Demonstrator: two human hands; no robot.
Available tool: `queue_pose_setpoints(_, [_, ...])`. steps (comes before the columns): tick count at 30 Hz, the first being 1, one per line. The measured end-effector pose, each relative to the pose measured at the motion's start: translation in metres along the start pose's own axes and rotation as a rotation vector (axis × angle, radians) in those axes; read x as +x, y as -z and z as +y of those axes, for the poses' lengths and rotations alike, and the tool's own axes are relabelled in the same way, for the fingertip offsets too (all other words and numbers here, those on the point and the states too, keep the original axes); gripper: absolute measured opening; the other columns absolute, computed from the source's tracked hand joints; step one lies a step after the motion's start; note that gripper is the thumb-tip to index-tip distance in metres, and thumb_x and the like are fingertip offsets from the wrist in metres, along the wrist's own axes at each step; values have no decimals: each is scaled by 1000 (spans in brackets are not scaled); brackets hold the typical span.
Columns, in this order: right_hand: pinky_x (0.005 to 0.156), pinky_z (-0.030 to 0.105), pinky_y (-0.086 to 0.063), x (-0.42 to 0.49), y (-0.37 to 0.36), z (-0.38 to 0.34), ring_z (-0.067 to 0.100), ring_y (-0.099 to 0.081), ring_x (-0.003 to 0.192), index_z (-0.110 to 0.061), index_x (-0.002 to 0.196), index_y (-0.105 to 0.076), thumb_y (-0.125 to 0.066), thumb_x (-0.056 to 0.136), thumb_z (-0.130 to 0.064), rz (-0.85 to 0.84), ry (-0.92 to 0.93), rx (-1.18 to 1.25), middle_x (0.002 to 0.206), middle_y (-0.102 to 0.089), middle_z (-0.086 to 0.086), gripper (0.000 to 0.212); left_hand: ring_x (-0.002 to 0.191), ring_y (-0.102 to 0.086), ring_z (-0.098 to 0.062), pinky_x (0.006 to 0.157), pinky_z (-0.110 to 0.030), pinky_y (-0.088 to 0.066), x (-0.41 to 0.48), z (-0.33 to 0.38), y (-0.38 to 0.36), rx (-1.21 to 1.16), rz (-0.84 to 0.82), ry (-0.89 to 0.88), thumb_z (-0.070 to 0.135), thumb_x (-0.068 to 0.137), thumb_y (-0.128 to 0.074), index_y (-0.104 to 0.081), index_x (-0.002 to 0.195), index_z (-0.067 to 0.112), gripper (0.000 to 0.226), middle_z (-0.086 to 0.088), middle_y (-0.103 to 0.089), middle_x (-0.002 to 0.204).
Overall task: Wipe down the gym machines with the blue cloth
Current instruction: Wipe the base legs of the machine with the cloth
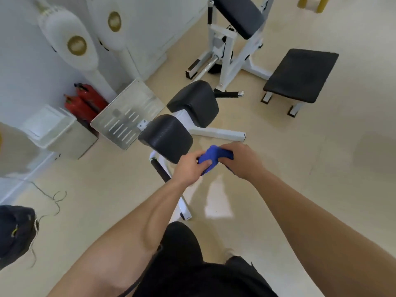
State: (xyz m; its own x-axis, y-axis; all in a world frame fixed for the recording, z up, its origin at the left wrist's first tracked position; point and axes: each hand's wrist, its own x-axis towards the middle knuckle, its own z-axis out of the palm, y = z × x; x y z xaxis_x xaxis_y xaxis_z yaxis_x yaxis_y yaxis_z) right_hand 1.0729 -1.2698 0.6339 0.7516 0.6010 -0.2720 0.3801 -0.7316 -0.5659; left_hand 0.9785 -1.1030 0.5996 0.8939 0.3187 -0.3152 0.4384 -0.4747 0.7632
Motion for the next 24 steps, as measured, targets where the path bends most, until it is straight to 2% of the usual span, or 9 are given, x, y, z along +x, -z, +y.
queue_pose_setpoints(3, [90, 36, -45, 13, 2, 8, 20, -47, 109, -33, 121, -65, -60, 94, -39, 90, 4, -59, 120, -49, -3, 28, 69, -64, -21, 69, -46, -55, 2, 16, -9, -36, 61, 42, 44, 86, -62, -66, 83, 24, 21, 2, -66, 71])
queue_pose_setpoints(8, [89, 29, -41, 51, 1, 7, 20, -53, 109, -24, 141, -51, -56, 97, -32, 38, -68, 122, 124, -52, 1, 45, 81, -68, -20, 82, -47, -55, 27, 20, -17, -203, 37, 144, 32, 97, -46, -68, 93, 19, 25, 1, -72, 81])
queue_pose_setpoints(10, [89, 26, -39, 69, 4, 3, 16, -55, 107, -20, 138, -51, -54, 96, -25, 33, -88, 257, 121, -57, -3, 42, 81, -70, -15, 84, -44, -55, 45, 17, -19, -253, 59, 178, 28, 97, -44, -68, 92, 17, 27, 1, -73, 80])
queue_pose_setpoints(12, [83, 28, -45, 87, 9, -2, 12, -58, 92, -21, 122, -58, -50, 94, -19, -31, -89, 378, 101, -63, -10, 30, 79, -71, -10, 81, -37, -55, 67, 17, -16, -293, 85, 196, 22, 97, -45, -69, 89, 17, 26, 3, -74, 79])
queue_pose_setpoints(14, [76, 41, -53, 108, 9, -5, 17, -59, 74, -17, 100, -59, -48, 89, -14, -118, -23, 420, 78, -64, -6, 16, 80, -71, -10, 74, -27, -53, 88, 18, -13, -363, 64, 228, 15, 98, -43, -70, 92, 16, 27, 1, -75, 85])
queue_pose_setpoints(16, [80, 48, -53, 129, 9, -5, 24, -58, 78, -10, 100, -57, -54, 91, -12, -131, 12, 407, 84, -63, 7, 9, 82, -72, -13, 70, -22, -52, 108, 14, -9, -385, 7, 245, 11, 99, -39, -66, 100, 6, 27, -6, -72, 99])
queue_pose_setpoints(19, [85, 38, -51, 164, 3, -2, 23, -61, 95, -10, 116, -59, -62, 92, -10, -142, -36, 423, 103, -66, 11, 24, 88, -68, -14, 68, -17, -50, 132, -4, 0, -352, -68, 272, 8, 97, -38, -55, 100, -4, 22, -13, -63, 100])
queue_pose_setpoints(21, [81, 33, -54, 189, -12, 2, 13, -64, 94, -20, 113, -59, -64, 91, -13, -150, -62, 434, 100, -68, -2, 24, 89, -63, -12, 64, -9, -45, 141, -20, 6, -378, -102, 313, 7, 98, -42, -60, 108, 3, 21, -10, -56, 93])
queue_pose_setpoints(24, [76, 23, -45, 233, -48, 8, 7, -59, 91, -24, 117, -46, -67, 89, -20, -111, -71, 384, 101, -57, -13, 36, 91, -64, -9, 81, -20, -52, 157, -49, 14, -249, 12, 353, 8, 96, -47, -62, 120, 28, 35, -3, -69, 102])
